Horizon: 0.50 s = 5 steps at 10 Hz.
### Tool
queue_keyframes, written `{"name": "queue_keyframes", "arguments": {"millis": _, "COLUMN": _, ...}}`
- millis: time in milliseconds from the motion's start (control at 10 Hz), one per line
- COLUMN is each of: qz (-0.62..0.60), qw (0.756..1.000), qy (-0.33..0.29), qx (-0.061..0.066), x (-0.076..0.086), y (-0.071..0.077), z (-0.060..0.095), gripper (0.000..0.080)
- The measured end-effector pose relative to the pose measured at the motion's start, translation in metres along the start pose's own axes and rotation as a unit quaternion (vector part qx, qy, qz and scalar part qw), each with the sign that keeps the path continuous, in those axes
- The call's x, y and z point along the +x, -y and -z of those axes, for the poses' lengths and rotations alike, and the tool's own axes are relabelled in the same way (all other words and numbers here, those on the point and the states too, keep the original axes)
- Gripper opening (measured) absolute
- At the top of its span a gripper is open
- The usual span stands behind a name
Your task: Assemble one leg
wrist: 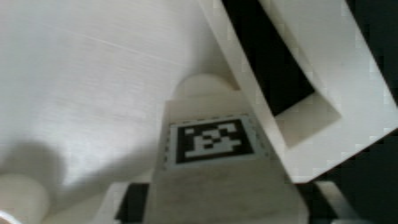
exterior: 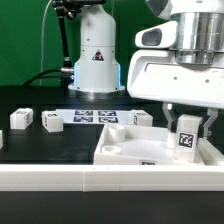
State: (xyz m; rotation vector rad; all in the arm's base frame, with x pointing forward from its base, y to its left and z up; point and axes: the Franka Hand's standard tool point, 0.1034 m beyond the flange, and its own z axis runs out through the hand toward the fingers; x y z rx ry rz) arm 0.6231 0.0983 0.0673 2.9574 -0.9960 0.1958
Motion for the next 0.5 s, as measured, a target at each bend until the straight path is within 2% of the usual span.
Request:
{"name": "queue_keyframes", "arguments": {"millis": 300, "qz": -0.005, "qw": 1.000, "qy": -0.001, "qx": -0.002, "x": 0.0009, "y": -0.0022, "z": -0.0009, "gripper": 0.0307}}
{"name": "queue_keyframes", "arguments": {"millis": 400, "qz": -0.005, "qw": 1.000, "qy": 0.000, "qx": -0.002, "x": 0.0008, "y": -0.0022, "z": -0.0011, "gripper": 0.0489}}
{"name": "queue_keyframes", "arguments": {"millis": 500, "qz": -0.005, "qw": 1.000, "qy": 0.000, "qx": -0.002, "x": 0.0007, "y": -0.0023, "z": -0.0013, "gripper": 0.0596}}
